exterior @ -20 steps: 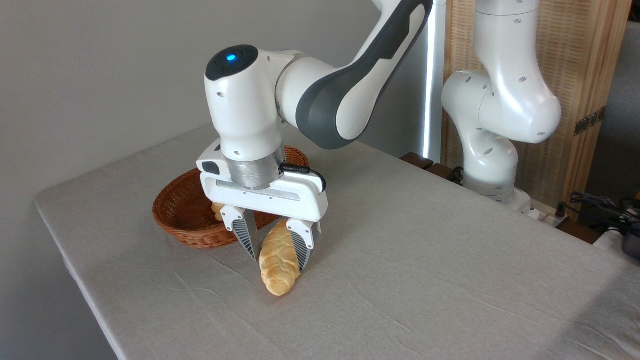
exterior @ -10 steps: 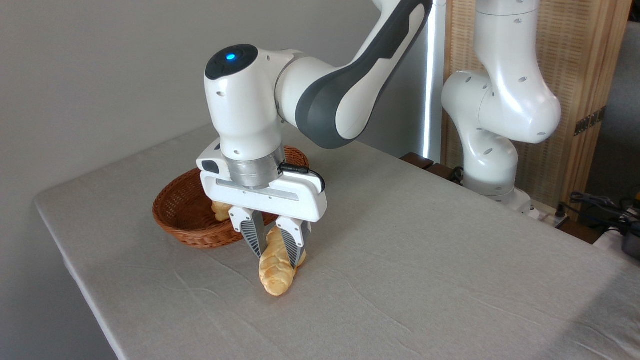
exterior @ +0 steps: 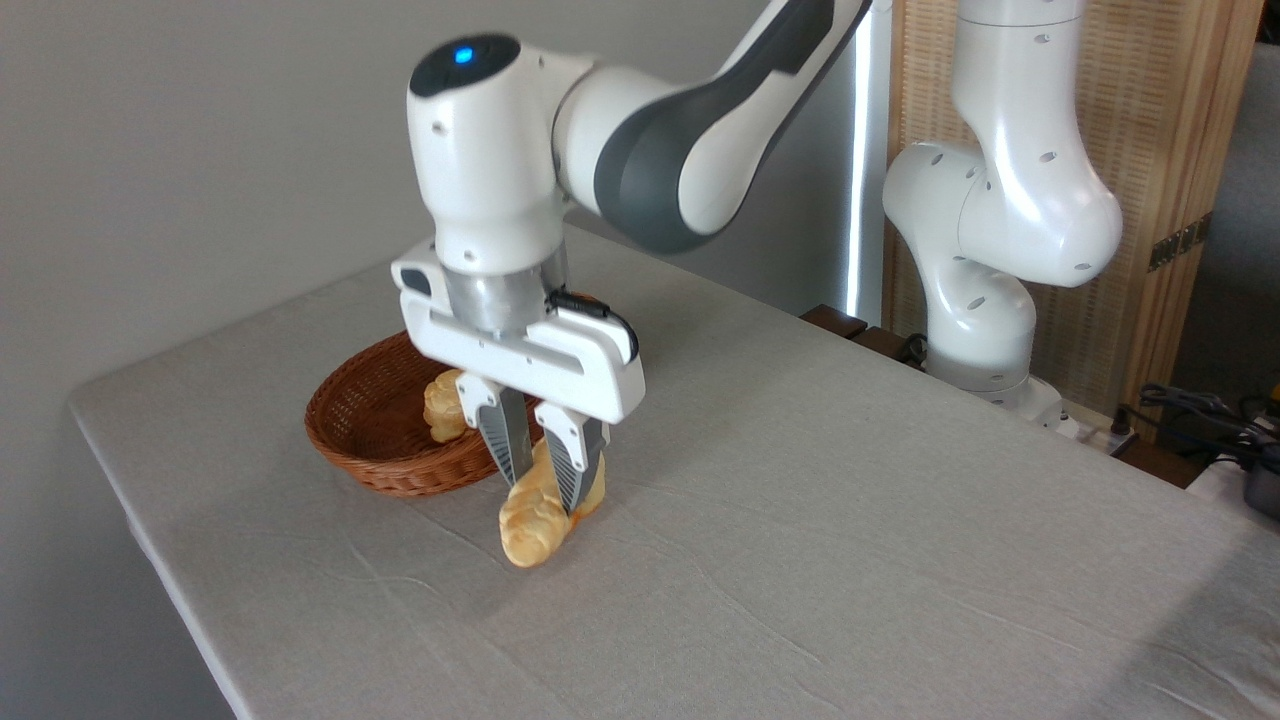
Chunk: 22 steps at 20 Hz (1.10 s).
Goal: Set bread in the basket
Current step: 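Lift the croissant roll and carry it over the basket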
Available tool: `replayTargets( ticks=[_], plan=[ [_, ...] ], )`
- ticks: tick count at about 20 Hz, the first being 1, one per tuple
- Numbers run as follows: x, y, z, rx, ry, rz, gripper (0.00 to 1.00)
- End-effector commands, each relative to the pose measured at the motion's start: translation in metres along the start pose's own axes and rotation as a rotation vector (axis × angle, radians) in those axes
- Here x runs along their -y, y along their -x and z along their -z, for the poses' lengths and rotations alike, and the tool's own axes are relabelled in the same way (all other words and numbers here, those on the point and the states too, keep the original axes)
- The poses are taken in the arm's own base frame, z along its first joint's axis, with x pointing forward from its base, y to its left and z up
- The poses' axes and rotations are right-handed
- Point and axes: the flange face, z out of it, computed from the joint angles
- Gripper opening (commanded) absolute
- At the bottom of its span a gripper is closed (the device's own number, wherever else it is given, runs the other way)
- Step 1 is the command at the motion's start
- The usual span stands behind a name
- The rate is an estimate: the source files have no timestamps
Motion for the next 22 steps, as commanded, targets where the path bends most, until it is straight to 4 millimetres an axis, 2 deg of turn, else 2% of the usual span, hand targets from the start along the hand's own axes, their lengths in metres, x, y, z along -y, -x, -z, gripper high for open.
replayTargets(
  ticks=[1,4,6,11,13,16,18,20,22],
  plan=[
    [0.001,-0.001,0.052,-0.065,-0.034,-0.076,0.51],
    [-0.015,-0.016,0.074,-0.113,-0.044,-0.109,0.52],
    [-0.049,-0.030,0.076,-0.130,-0.019,-0.159,0.52],
    [-0.134,-0.055,0.055,-0.114,0.053,-0.239,0.56],
    [-0.160,-0.062,0.039,-0.090,0.080,-0.258,0.57],
    [-0.186,-0.069,0.016,-0.051,0.104,-0.285,0.59],
    [-0.199,-0.073,0.005,-0.041,0.112,-0.294,0.75],
    [-0.200,-0.074,0.001,-0.036,0.113,-0.293,0.97],
    [-0.200,-0.074,0.001,-0.035,0.109,-0.297,1.00]
  ],
)
